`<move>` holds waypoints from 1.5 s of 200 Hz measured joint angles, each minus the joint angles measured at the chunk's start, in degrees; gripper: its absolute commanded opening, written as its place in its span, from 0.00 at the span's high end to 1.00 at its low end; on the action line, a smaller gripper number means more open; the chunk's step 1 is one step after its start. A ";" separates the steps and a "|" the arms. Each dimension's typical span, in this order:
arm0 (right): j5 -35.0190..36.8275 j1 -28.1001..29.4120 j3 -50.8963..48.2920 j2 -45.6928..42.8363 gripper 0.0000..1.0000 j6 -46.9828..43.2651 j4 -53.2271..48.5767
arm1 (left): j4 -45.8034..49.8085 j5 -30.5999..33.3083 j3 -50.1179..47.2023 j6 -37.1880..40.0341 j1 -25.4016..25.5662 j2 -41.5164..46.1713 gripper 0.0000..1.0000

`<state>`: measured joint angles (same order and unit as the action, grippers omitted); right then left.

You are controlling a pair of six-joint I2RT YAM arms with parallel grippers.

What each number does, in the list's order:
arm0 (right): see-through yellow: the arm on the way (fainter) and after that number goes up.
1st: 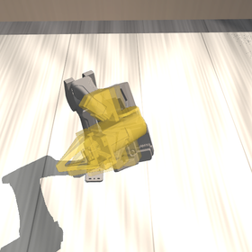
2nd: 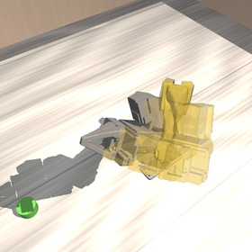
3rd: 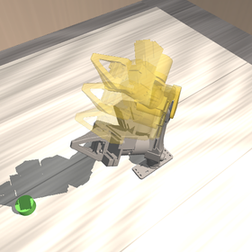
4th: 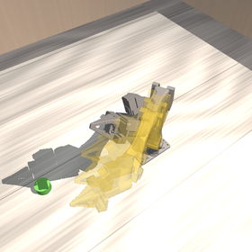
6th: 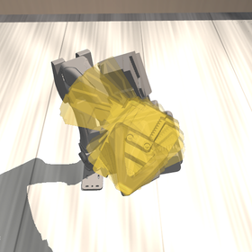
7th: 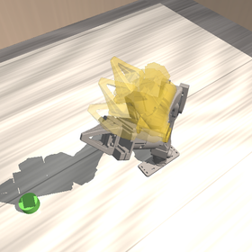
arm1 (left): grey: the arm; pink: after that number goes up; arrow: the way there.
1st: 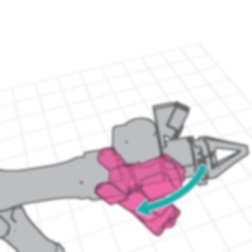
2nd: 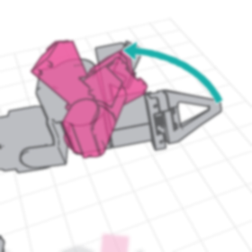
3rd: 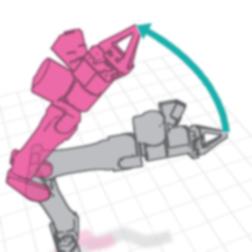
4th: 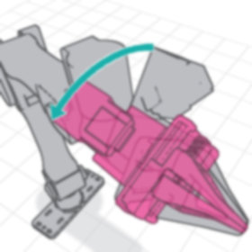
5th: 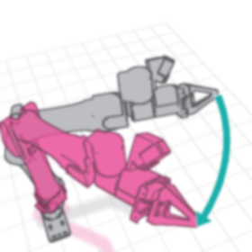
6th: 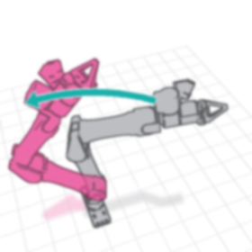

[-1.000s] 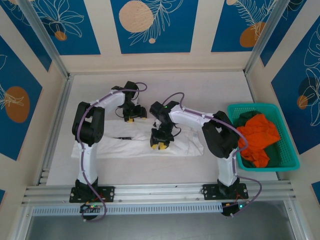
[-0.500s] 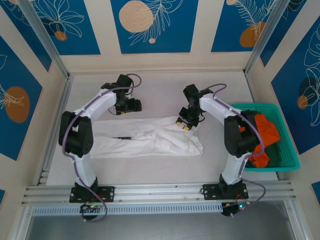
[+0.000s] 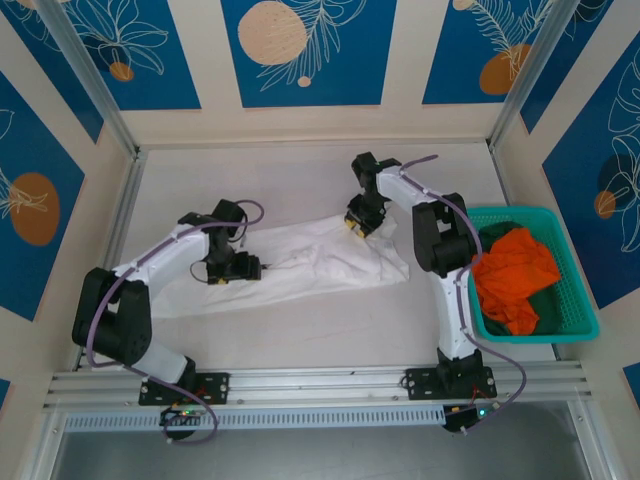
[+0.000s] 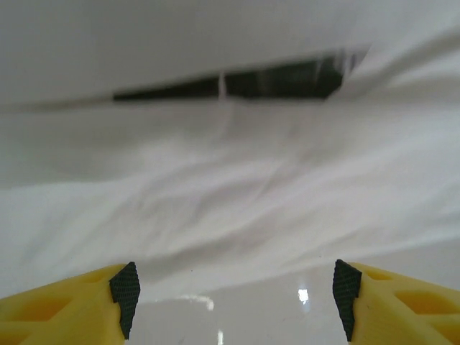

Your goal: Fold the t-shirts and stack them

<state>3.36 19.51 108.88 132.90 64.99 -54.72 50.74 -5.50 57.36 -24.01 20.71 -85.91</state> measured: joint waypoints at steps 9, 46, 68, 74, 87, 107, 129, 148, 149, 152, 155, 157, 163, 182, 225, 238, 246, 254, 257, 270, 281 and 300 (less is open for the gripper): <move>0.33 -0.31 5.49 3.15 0.65 0.33 0.17 | 0.57 -0.02 -0.96 -0.04 0.00 0.66 0.27; 0.02 -0.90 31.34 18.25 0.59 0.37 2.05 | 1.22 -1.09 -1.38 0.44 0.00 0.94 0.27; -3.78 -0.96 46.21 27.93 0.52 0.81 8.31 | 1.16 -3.08 -1.38 1.64 0.00 -0.37 0.27; -5.07 -1.01 48.17 29.46 0.50 1.22 10.47 | 1.14 -3.54 -1.38 1.99 0.00 -1.27 0.27; -6.99 -1.03 49.96 31.08 0.48 1.49 14.45 | 1.07 -4.39 -1.33 2.75 0.00 -4.07 0.27; -8.37 -0.96 50.01 31.23 0.41 0.76 16.57 | 0.50 -5.03 -1.11 3.50 0.00 -8.98 0.28; -8.50 -0.83 46.75 28.28 0.39 -2.47 16.06 | 0.26 -4.72 -0.17 3.39 0.00 -12.59 0.28; -7.41 -0.76 40.26 21.22 0.36 -6.21 13.07 | 1.18 -4.72 0.83 3.34 0.02 -13.84 0.28; -7.39 -0.76 39.67 20.48 0.36 -6.49 12.90 | 1.20 -4.72 0.87 3.32 0.02 -13.92 0.28; -7.10 -0.76 38.56 19.10 0.36 -6.99 12.41 | 1.40 -4.70 1.05 3.28 0.04 -14.21 0.28; -6.73 -0.76 37.48 17.57 0.36 -7.65 11.87 | 1.60 -4.70 1.27 3.13 0.04 -14.53 0.28; -6.51 -0.76 36.57 16.44 0.36 -8.15 11.65 | 1.70 -4.70 1.40 3.15 0.07 -14.71 0.28; -5.73 -0.76 33.75 12.61 0.35 -9.44 10.97 | 1.97 -4.79 1.64 2.95 0.13 -15.02 0.28; -2.86 -0.85 23.63 -1.77 0.35 -12.52 9.20 | 2.19 -5.01 1.84 2.47 0.61 -15.17 0.29; 2.10 -2.71 -10.88 -36.48 0.35 -13.46 11.23 | 2.21 -3.96 2.60 -0.87 6.01 -15.15 0.28; 3.61 -3.52 -21.40 -43.30 0.35 -12.50 11.43 | 1.84 -5.07 3.45 -2.54 9.46 -15.50 0.28; 4.48 -3.85 -26.95 -45.94 0.35 -11.91 10.95 | 1.53 -6.14 4.33 -3.45 11.67 -16.04 0.27; 5.31 -4.02 -32.26 -47.67 0.35 -10.97 10.16 | 0.92 -7.45 5.60 -4.63 14.16 -16.90 0.27; 5.53 -4.09 -33.94 -48.15 0.35 -10.54 10.03 | 0.76 -7.76 6.10 -5.07 14.97 -17.27 0.27; 5.70 -4.20 -41.00 -49.57 0.37 -9.35 9.16 | -0.22 -9.49 8.17 -7.61 18.23 -18.73 0.27; 5.66 -4.15 -45.75 -50.90 0.37 -8.52 8.26 | -0.81 -10.23 9.57 -9.75 20.09 -19.69 0.27; 5.20 -3.06 -51.30 -55.17 0.37 -7.93 7.19 | -2.10 -10.82 11.19 -13.64 22.29 -19.98 0.26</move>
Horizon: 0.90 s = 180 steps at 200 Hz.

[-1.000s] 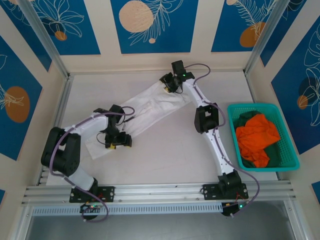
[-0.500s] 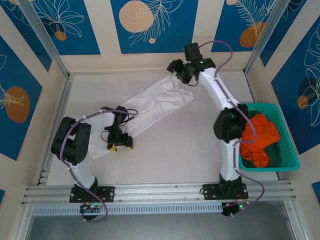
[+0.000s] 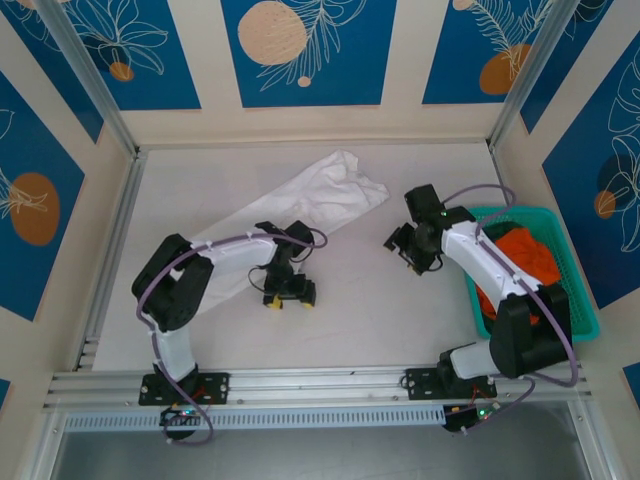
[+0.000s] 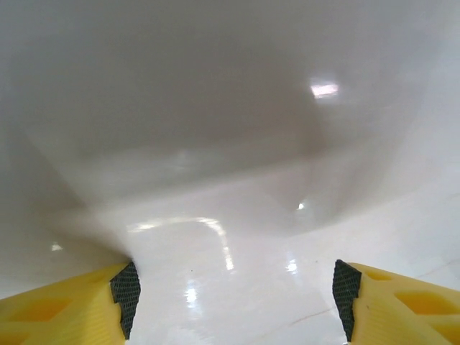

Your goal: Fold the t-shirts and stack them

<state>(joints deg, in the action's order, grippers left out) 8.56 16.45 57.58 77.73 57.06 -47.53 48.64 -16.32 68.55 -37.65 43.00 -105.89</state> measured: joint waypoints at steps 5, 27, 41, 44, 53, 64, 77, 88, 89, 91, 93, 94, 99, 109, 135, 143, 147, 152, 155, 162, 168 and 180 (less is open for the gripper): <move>-0.15 0.52 -0.76 -1.53 0.37 0.00 -0.33 | 0.20 0.50 0.55 -0.83 0.20 0.24 0.26; -1.44 2.84 -3.19 -9.27 0.38 -0.07 -0.02 | 2.56 4.63 4.15 -2.93 0.22 2.45 0.34; -2.71 4.39 -5.46 -15.08 0.38 -0.09 0.50 | 4.68 8.61 6.80 -3.21 -1.36 5.07 0.44; -2.99 4.70 -5.97 -16.35 0.38 -0.09 0.46 | 4.92 9.22 7.10 -3.65 -1.97 5.62 0.46; -3.72 5.66 -7.61 -19.71 0.39 -0.07 0.42 | 5.49 10.80 7.48 -2.99 -3.98 7.54 0.51; -4.42 6.67 -9.49 -23.15 0.39 -0.04 0.04 | 6.03 12.09 6.93 -2.54 -7.45 9.55 0.52; -4.96 7.74 -11.41 -26.60 0.39 0.00 -1.01 | 6.25 13.05 5.03 -1.33 -12.48 10.86 0.53; -5.16 8.63 -12.72 -29.20 0.40 0.24 -2.16 | 6.34 13.64 3.17 -0.02 -15.98 10.88 0.53; -5.16 8.70 -12.79 -29.35 0.40 0.26 -2.25 | 6.34 13.79 2.89 0.15 -16.46 10.88 0.53; -5.14 8.85 -12.96 -29.88 0.39 0.44 -2.54 | 6.32 14.05 2.47 0.42 -17.16 10.80 0.53; -5.16 9.05 -13.14 -30.29 0.40 0.50 -2.73 | 6.32 14.12 2.21 0.66 -17.59 10.75 0.53; -5.16 9.18 -13.27 -30.58 0.40 0.55 -2.89 | 6.32 14.16 1.92 0.83 -17.99 10.73 0.53; -5.14 9.51 -13.51 -31.56 0.39 0.87 -3.43 | 6.27 14.56 0.92 1.64 -19.32 10.56 0.53; -5.09 10.32 -13.99 -33.48 0.40 1.55 -4.33 | 6.29 14.80 -0.87 2.95 -21.20 10.21 0.53; -4.85 12.44 -15.41 -37.40 0.40 4.24 -5.11 | 5.33 14.91 -3.52 6.84 -23.89 7.85 0.54; -4.74 12.92 -15.87 -37.90 0.40 4.96 -5.31 | 4.61 14.88 -4.13 7.93 -24.24 6.86 0.54; -4.68 13.14 -16.02 -37.90 0.40 5.25 -5.33 | 4.09 14.80 -4.55 8.35 -24.33 6.32 0.54; -4.66 13.31 -16.13 -37.79 0.39 5.55 -5.40 | 3.41 14.49 -5.16 8.79 -24.41 5.77 0.54; -4.61 13.42 -16.15 -37.73 0.39 5.64 -5.44 | 2.86 14.36 -5.60 8.98 -24.41 5.55 0.55; -4.37 13.62 -16.13 -37.33 0.39 6.01 -5.57 | 1.62 13.70 -6.84 9.27 -24.41 5.07 0.54; -4.22 13.62 -16.13 -37.03 0.39 6.21 -5.64 | 0.83 12.92 -8.02 9.33 -24.41 4.81 0.55; -3.82 13.70 -16.13 -36.35 0.39 6.43 -5.92 | -0.17 11.61 -9.33 9.05 -24.35 5.75 0.55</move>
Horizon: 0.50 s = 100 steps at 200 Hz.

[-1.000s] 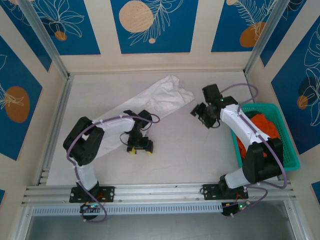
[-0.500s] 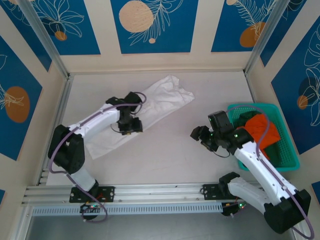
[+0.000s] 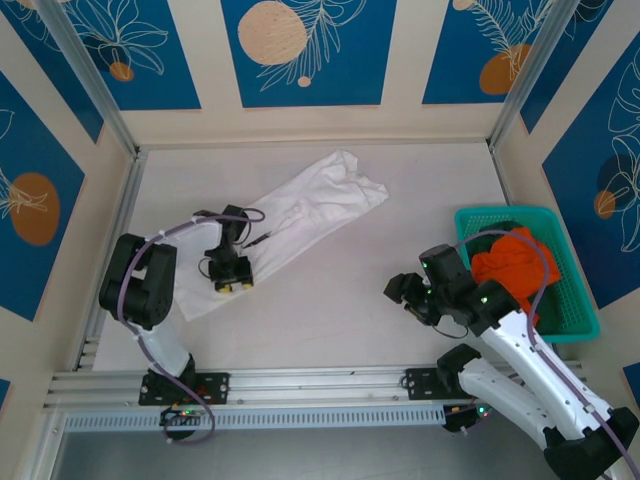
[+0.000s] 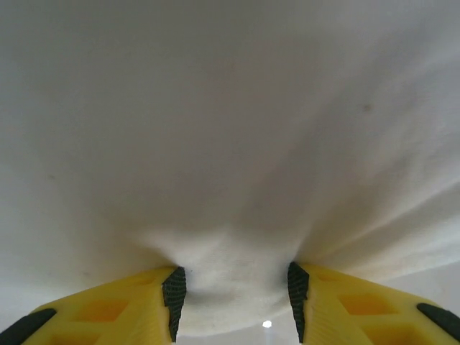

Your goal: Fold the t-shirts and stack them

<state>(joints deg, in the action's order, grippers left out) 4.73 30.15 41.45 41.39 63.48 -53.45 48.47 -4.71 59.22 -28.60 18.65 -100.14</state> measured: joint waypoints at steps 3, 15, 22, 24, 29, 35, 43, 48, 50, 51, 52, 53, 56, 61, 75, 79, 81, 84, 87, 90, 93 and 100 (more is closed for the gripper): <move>0.04 0.00 0.00 0.13 0.39 0.00 -0.07 | -0.26 -0.17 -0.31 0.02 0.02 0.28 0.54; 0.33 0.00 0.04 0.68 0.39 -0.02 -0.26 | -1.66 -1.20 -1.95 -1.25 0.68 1.40 0.54; 0.46 0.00 0.11 0.87 0.39 -0.02 -0.26 | -2.40 -1.49 -2.75 -2.08 1.66 2.12 0.53; 0.46 0.00 0.13 0.94 0.39 -0.04 -0.26 | -2.54 -1.64 -2.91 -2.27 1.97 2.27 0.53; 0.48 0.00 0.17 1.07 0.39 -0.04 -0.26 | -2.93 -1.75 -3.34 -3.04 3.04 2.64 0.53; 0.48 0.00 0.22 1.20 0.39 -0.07 -0.26 | -3.26 -1.95 -3.67 -4.20 4.59 2.95 0.53; 0.48 0.00 0.28 1.38 0.39 -0.20 -0.26 | -3.65 -2.67 -3.80 -5.64 6.75 3.02 0.53; 0.46 -0.04 0.35 1.62 0.38 -0.33 -0.26 | -3.91 -2.95 -3.78 -6.95 8.28 2.99 0.53; 0.46 -0.09 0.39 1.62 0.38 -0.46 -0.26 | -4.07 -3.15 -3.76 -7.23 8.92 2.99 0.53; 0.46 -0.09 0.42 1.62 0.38 -0.50 -0.26 | -4.17 -3.26 -3.76 -7.61 9.40 2.99 0.53; 0.44 -0.09 0.44 1.70 0.38 -0.52 -0.26 | -4.20 -3.23 -3.76 -7.82 9.64 2.99 0.53; 0.46 -0.11 0.44 1.75 0.38 -0.52 -0.26 | -4.22 -3.23 -3.74 -8.04 9.84 2.99 0.52; 0.46 -0.17 0.48 1.95 0.38 -0.59 -0.24 | -4.44 -3.52 -3.67 -8.79 10.75 2.99 0.52; 0.44 -0.20 0.55 2.21 0.38 -0.96 -0.22 | -4.85 -3.89 -3.50 -10.19 12.33 2.91 0.52; 0.42 -0.74 0.70 3.39 0.38 -1.77 -0.22 | -5.73 -4.76 -2.16 -13.88 16.85 1.95 0.51; 0.44 -0.94 0.76 3.89 0.38 -2.01 -0.24 | -6.03 -5.22 -1.44 -14.99 18.23 1.36 0.51; 0.42 -1.03 0.79 4.07 0.38 -2.01 -0.24 | -6.05 -5.27 -1.03 -15.65 18.93 1.01 0.51; 0.46 -1.20 0.85 4.46 0.38 -2.03 -0.24 | -6.16 -5.46 -0.33 -16.41 19.87 0.50 0.51; 0.46 -1.44 0.87 4.83 0.38 -2.03 -0.24 | -6.14 -5.55 0.46 -17.35 20.92 -0.17 0.50; 0.46 -1.62 0.92 5.14 0.38 -2.03 -0.24 | -6.21 -5.75 1.25 -18.14 21.73 -0.72 0.50; 0.48 -1.97 0.92 5.60 0.38 -2.03 -0.28 | -6.40 -5.90 2.36 -19.21 22.99 -1.64 0.49; 0.48 -2.69 0.92 6.47 0.38 -2.05 -0.46 | -6.82 -6.23 4.52 -21.11 25.20 -3.28 0.49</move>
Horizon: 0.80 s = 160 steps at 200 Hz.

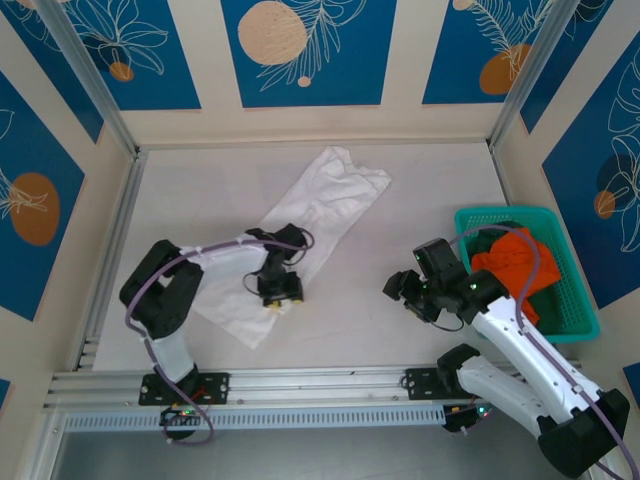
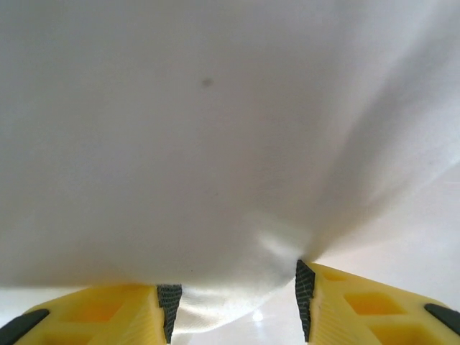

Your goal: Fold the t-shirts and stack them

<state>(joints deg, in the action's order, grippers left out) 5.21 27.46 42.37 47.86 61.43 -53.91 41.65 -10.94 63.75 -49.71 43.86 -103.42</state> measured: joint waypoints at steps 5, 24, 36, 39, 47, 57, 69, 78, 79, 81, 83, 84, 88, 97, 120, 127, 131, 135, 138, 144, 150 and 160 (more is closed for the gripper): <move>-0.02 -0.55 0.00 0.59 0.38 -0.02 -0.20 | -0.50 -0.26 1.75 -1.53 1.57 -1.25 0.49; 0.20 -2.80 0.00 3.04 0.38 -0.26 -1.07 | -2.64 -0.81 9.75 -7.74 8.02 -6.97 0.48; 0.37 -4.35 0.00 4.28 0.38 -0.85 -1.49 | -4.09 -1.07 14.58 -11.26 11.50 -10.34 0.48; 0.44 -4.76 0.00 4.55 0.38 -0.98 -1.53 | -4.52 -1.07 15.72 -12.20 12.35 -11.15 0.48; 0.61 -6.01 0.00 5.01 0.38 -1.44 -1.77 | -5.68 -1.14 18.99 -14.73 14.60 -13.44 0.47; 0.68 -7.54 0.00 5.27 0.38 -1.95 -2.01 | -6.88 -1.38 22.21 -17.33 16.72 -15.65 0.46; 0.83 -9.60 0.00 5.22 0.38 -2.58 -2.38 | -7.91 -1.79 25.59 -20.37 18.64 -18.01 0.45; 0.87 -10.99 0.00 5.18 0.38 -2.99 -2.56 | -8.70 -2.45 27.87 -22.16 19.85 -19.58 0.43; 0.87 -11.10 0.00 5.18 0.38 -3.02 -2.58 | -8.74 -2.54 28.02 -22.29 19.91 -19.69 0.43; 0.87 -11.41 0.00 5.18 0.38 -3.10 -2.60 | -8.85 -2.69 28.41 -22.71 20.15 -19.91 0.42; 0.87 -11.67 0.00 5.18 0.38 -3.21 -2.62 | -9.05 -2.82 28.81 -23.08 20.33 -20.22 0.41; 0.87 -11.76 0.00 5.18 0.38 -3.21 -2.64 | -9.11 -2.86 28.92 -23.19 20.39 -20.31 0.41; 0.90 -12.26 0.00 5.18 0.38 -3.41 -2.71 | -9.57 -3.30 29.51 -23.87 20.72 -20.61 0.40; 1.07 -13.11 0.04 5.09 0.38 -3.63 -2.82 | -10.29 -4.13 30.08 -25.07 21.07 -20.85 0.37; 1.27 -14.10 0.61 4.74 0.38 -3.85 -3.19 | -10.75 -5.27 30.69 -26.05 20.35 -20.35 0.28; 1.25 -14.25 0.70 4.61 0.38 -3.85 -3.06 | -10.14 -5.38 30.67 -25.83 19.71 -19.76 0.26; 1.22 -14.29 0.70 4.55 0.38 -3.85 -2.93 | -9.66 -5.44 30.67 -25.77 19.30 -19.23 0.25; 1.14 -14.34 0.70 4.52 0.38 -3.87 -2.78 | -9.16 -5.44 30.64 -25.31 18.69 -18.49 0.24; 0.98 -14.38 0.70 4.52 0.39 -3.89 -2.67 | -8.68 -5.49 30.64 -25.09 18.18 -17.88 0.23; 0.57 -14.43 0.70 4.52 0.39 -4.04 -2.23 | -7.74 -5.49 30.64 -24.44 17.14 -16.55 0.22; 0.22 -14.43 0.70 4.63 0.39 -4.09 -1.51 | -6.75 -5.46 30.58 -23.34 15.89 -14.84 0.21; -0.81 -14.43 0.70 5.16 0.40 -4.15 -0.02 | -5.01 -5.49 30.47 -20.90 13.11 -11.41 0.21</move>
<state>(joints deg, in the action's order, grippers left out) 4.40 13.04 43.07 53.01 57.28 -53.93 36.64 -16.43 94.21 -70.61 56.97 -114.83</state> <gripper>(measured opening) 0.610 0.785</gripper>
